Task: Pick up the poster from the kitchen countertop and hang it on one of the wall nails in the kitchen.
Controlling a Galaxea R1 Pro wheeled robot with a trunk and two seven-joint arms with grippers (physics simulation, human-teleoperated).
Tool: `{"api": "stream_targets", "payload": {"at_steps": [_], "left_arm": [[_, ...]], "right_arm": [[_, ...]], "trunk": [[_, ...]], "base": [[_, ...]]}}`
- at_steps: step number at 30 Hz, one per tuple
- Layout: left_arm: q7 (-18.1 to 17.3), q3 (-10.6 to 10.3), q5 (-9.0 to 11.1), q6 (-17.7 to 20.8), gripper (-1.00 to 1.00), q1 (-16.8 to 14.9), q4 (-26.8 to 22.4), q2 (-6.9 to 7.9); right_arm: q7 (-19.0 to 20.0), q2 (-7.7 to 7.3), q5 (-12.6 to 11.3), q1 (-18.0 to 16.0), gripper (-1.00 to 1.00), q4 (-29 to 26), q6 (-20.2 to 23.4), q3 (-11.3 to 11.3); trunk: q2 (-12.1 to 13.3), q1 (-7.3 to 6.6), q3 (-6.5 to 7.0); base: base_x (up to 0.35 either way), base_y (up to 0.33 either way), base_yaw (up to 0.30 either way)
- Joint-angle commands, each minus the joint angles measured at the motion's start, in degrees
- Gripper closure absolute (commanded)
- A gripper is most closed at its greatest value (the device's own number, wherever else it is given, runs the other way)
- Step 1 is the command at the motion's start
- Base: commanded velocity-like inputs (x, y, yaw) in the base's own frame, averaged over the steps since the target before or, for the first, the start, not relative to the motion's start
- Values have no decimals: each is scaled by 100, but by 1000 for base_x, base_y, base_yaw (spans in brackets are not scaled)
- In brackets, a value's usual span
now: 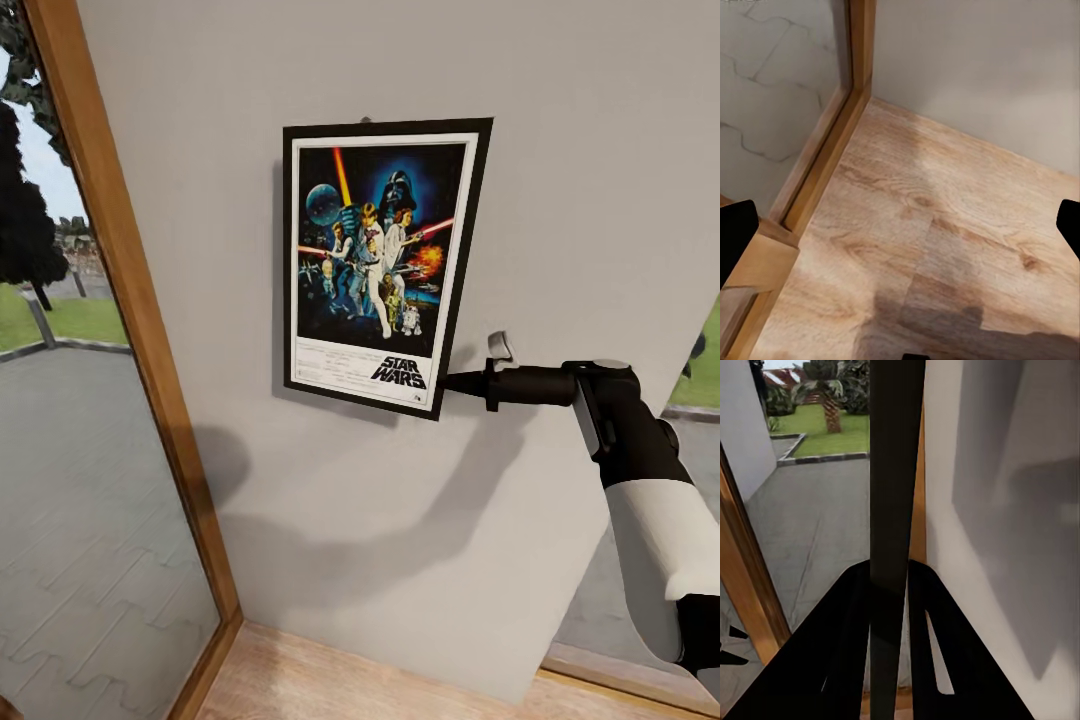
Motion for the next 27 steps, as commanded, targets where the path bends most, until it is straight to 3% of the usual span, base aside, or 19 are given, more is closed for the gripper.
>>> {"api": "stream_targets", "payload": {"at_steps": [1,27], "left_arm": [[-29,10,20,23,-100,0,-8,-1],[-29,10,20,23,-100,-1,-8,-1]], "right_arm": [[43,2,19,-6,100,-2,79,-9],[-86,63,20,-6,100,-2,103,7]], "trunk": [[-13,4,-12],[-13,4,-12]], "base": [[18,0,0],[2,0,0]]}}
